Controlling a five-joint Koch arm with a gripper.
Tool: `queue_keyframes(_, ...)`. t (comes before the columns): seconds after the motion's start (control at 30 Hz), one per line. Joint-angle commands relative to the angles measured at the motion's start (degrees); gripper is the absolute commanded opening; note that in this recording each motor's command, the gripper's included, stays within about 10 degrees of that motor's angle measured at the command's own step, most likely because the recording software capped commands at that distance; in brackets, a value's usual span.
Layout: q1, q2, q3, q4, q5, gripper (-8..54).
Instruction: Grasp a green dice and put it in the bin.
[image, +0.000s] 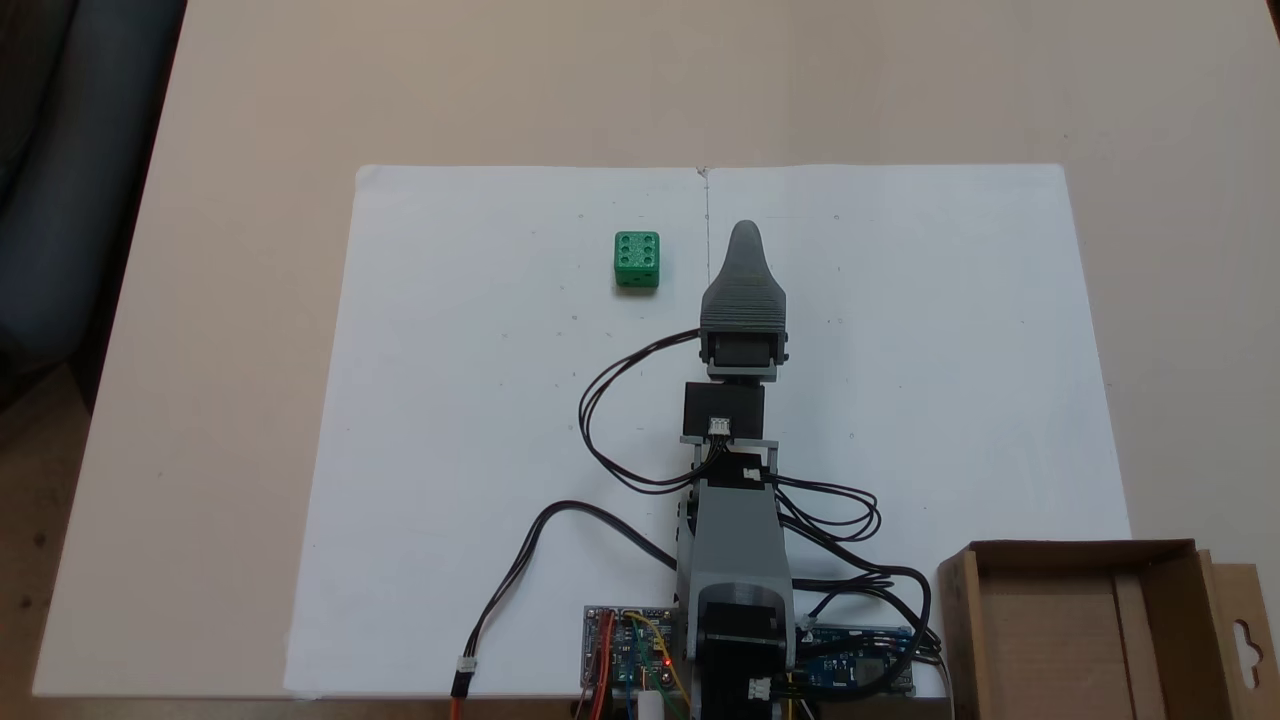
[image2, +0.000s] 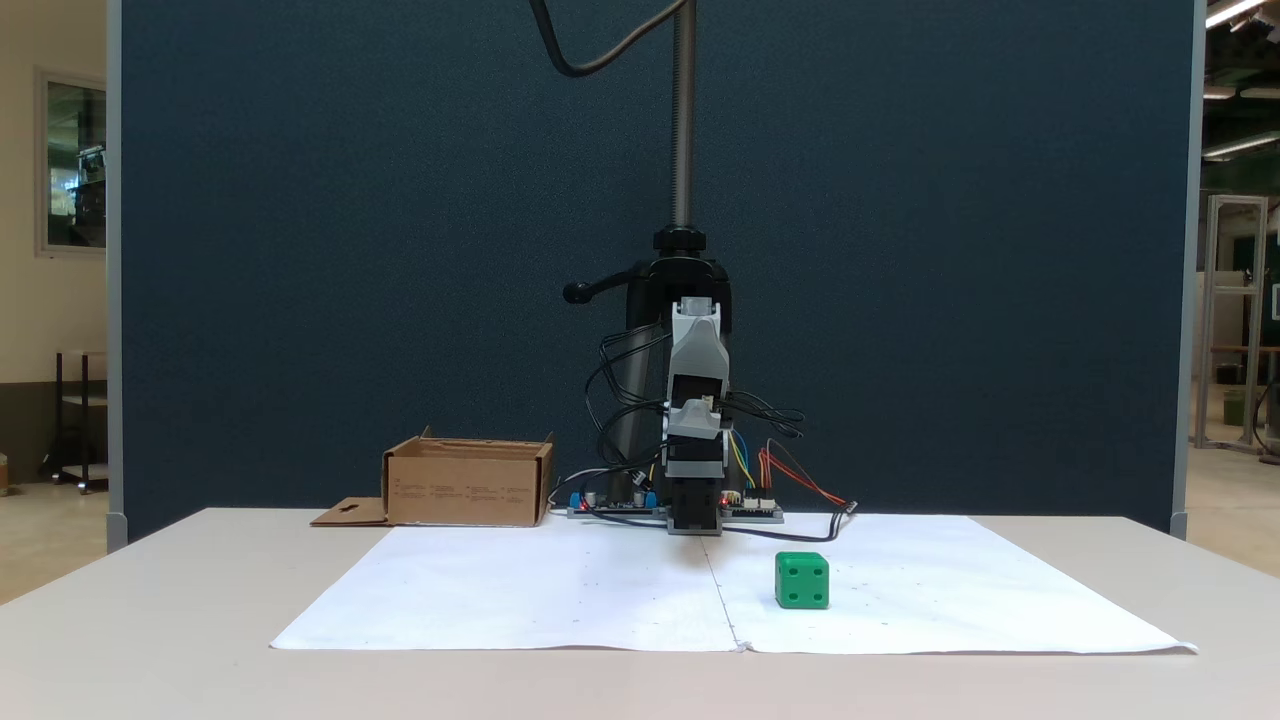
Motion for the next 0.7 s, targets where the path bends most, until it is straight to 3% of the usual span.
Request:
queue_keyframes(0.0,0.18,6.33,3.78,-0.97,-1.58,45.0)
queue_keyframes(0.67,-5.89,6.42,3.69,-1.58,-1.76,44.7)
